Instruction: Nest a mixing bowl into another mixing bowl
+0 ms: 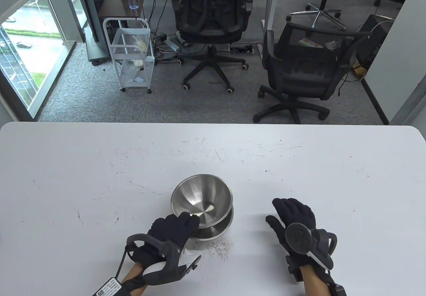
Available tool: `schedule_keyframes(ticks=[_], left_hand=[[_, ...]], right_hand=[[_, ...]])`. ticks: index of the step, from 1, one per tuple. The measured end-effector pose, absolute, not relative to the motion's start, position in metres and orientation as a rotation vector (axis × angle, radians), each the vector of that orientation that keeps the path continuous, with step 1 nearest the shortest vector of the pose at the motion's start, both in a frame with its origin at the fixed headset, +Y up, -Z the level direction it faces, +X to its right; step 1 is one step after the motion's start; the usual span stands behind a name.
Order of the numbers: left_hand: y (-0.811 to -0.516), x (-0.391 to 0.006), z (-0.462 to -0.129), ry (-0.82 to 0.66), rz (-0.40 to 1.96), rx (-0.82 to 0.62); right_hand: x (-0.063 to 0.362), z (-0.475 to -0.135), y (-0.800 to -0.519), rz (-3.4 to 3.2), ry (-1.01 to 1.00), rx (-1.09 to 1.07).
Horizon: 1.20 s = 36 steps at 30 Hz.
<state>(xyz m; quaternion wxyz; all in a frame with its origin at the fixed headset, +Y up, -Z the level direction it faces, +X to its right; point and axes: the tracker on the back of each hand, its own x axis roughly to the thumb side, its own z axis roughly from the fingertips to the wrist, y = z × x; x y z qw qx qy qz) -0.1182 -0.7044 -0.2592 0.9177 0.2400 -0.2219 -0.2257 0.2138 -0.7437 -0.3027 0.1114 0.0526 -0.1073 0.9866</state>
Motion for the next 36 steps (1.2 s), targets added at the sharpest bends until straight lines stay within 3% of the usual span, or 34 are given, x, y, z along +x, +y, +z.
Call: schedule_keyframes(ticks=[16, 23, 36], left_hand=[[-0.721, -0.114, -0.262, -0.458, -0.466, 0.409], [-0.726, -0.115, -0.262, -0.48, -0.466, 0.31], [-0.732, -0.122, -0.259, -0.469, -0.403, 0.279]], right_hand=[[0.212, -0.304, -0.745, 2.898, -0.301, 0.169], [0.212, -0.304, -0.745, 2.903, -0.292, 0.164], [0.211, -0.305, -0.746, 2.909, -0.274, 0.167]])
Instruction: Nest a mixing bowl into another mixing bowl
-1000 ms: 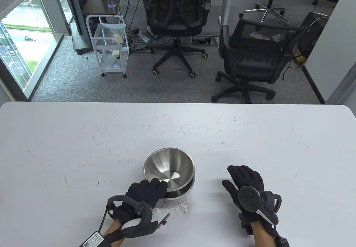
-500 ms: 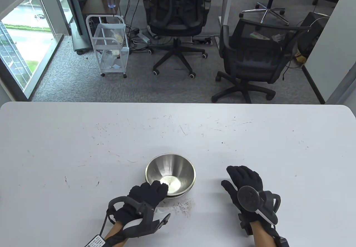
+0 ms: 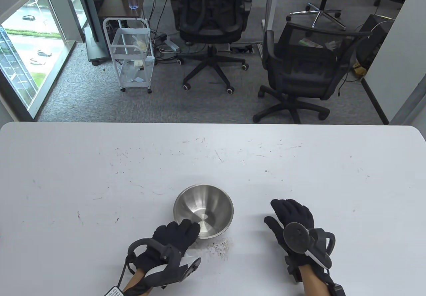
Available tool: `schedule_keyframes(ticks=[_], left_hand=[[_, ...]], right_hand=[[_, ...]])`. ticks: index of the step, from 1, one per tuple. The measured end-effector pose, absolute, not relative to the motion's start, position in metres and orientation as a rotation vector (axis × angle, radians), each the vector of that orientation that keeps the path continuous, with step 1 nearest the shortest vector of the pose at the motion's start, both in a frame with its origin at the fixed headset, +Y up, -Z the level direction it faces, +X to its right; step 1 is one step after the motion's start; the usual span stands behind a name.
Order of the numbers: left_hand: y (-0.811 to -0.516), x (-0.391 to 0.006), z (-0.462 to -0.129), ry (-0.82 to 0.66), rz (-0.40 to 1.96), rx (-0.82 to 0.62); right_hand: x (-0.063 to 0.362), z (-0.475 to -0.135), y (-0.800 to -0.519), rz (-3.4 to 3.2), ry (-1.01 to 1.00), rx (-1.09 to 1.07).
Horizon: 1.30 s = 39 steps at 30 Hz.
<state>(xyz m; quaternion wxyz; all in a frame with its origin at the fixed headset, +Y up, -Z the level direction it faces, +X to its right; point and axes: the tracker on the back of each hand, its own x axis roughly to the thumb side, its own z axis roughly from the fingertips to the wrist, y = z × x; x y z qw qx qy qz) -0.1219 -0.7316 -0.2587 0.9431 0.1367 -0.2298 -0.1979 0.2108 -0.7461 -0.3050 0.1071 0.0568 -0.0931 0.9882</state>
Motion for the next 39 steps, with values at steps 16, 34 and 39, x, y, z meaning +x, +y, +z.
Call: schedule_keyframes(ticks=[16, 34, 39], left_hand=[[-0.716, -0.18, -0.262, -0.306, -0.193, 0.293], [-0.728, -0.251, -0.277, -0.06, -0.124, 0.336], [-0.733, -0.254, -0.278, -0.057, -0.145, 0.323]], right_hand=[[0.208, -0.303, -0.746, 2.917, -0.281, 0.186], [0.192, -0.294, -0.739, 2.937, -0.336, 0.28], [0.193, -0.296, -0.742, 2.933, -0.309, 0.273]])
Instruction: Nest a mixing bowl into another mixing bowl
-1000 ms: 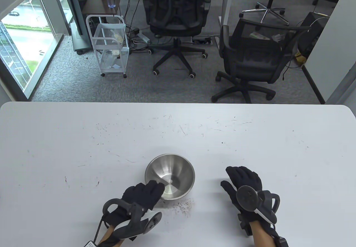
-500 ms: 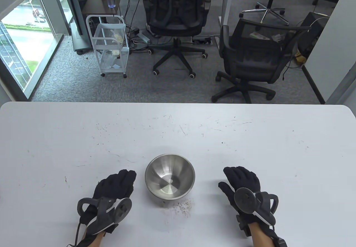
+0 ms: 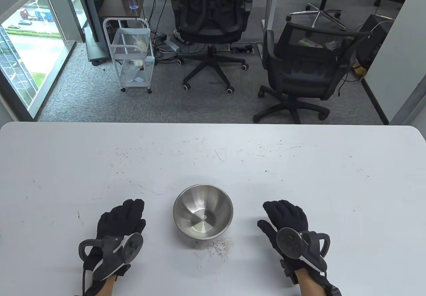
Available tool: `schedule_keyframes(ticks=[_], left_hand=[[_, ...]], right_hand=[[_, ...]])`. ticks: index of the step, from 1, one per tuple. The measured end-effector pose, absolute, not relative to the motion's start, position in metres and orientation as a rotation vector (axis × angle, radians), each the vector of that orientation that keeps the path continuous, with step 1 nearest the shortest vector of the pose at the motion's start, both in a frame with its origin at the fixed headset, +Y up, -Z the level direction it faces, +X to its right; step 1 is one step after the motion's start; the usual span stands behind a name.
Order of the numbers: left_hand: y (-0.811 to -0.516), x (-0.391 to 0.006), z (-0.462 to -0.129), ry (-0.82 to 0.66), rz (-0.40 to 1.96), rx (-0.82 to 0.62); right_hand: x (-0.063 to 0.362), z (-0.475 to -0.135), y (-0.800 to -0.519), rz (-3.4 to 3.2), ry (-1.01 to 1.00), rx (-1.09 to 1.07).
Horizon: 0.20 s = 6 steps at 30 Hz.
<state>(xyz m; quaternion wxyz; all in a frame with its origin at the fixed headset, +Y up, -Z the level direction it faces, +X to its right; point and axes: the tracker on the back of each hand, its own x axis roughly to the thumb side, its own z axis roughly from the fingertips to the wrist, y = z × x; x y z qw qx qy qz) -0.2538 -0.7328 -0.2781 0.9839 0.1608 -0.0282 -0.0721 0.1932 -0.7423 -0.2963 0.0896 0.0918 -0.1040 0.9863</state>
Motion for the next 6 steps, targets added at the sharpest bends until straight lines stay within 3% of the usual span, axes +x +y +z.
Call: schedule_keyframes(ticks=[6], left_hand=[[-0.7336, -0.257, -0.2785, -0.055, -0.116, 0.317]], right_hand=[[0.1933, -0.2962, -0.742, 2.934, -0.3, 0.271]])
